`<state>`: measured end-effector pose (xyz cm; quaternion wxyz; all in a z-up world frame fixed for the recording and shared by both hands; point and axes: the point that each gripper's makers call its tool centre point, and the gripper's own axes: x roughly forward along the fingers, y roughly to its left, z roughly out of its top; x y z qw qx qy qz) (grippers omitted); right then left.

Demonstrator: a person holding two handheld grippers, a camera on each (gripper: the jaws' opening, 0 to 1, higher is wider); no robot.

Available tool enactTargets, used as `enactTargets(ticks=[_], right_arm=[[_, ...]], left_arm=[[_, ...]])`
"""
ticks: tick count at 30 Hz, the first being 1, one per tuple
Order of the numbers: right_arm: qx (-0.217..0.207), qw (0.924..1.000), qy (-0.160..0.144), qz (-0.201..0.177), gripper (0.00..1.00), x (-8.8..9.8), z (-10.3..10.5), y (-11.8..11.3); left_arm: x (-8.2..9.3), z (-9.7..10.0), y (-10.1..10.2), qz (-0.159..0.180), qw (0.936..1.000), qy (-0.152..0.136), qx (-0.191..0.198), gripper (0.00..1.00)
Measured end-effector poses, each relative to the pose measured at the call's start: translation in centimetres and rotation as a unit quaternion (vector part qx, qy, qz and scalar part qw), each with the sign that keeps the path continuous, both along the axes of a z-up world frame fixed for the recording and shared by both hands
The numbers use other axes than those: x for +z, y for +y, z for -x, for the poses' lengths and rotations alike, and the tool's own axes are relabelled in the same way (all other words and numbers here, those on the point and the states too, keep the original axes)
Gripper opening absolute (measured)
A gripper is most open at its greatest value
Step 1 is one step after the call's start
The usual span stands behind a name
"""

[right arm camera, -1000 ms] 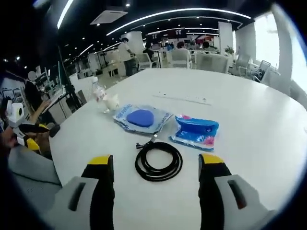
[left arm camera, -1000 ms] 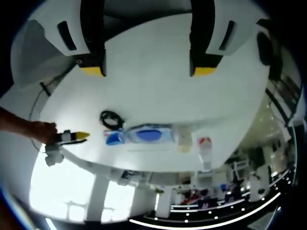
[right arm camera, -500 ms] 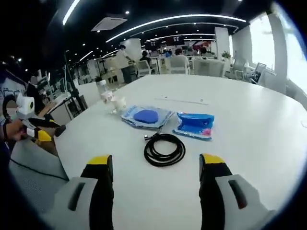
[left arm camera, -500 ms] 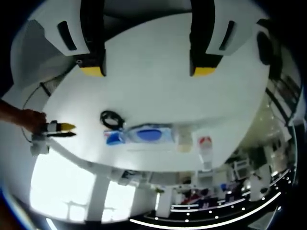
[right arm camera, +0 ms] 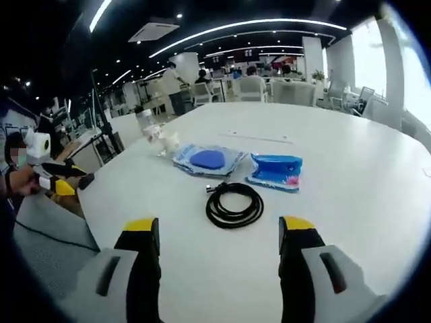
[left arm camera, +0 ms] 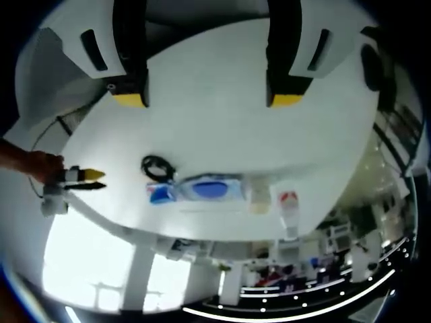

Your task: Arrange the tabletop items into an orderly group along one side of the table until the central work area is clear of visible clutter.

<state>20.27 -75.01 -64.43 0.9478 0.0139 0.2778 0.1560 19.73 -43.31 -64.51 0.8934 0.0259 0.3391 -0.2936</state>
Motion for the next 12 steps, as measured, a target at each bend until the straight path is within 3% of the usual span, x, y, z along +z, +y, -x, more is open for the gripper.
enactTargets(ticks=[12], right_arm=[[0.011,0.9999,0.003,0.003,0.71,-0.11,0.19,0.68]], left_arm=[[-0.04,0.03,-0.04,0.001,1.0,0.0,-0.001,0.68]])
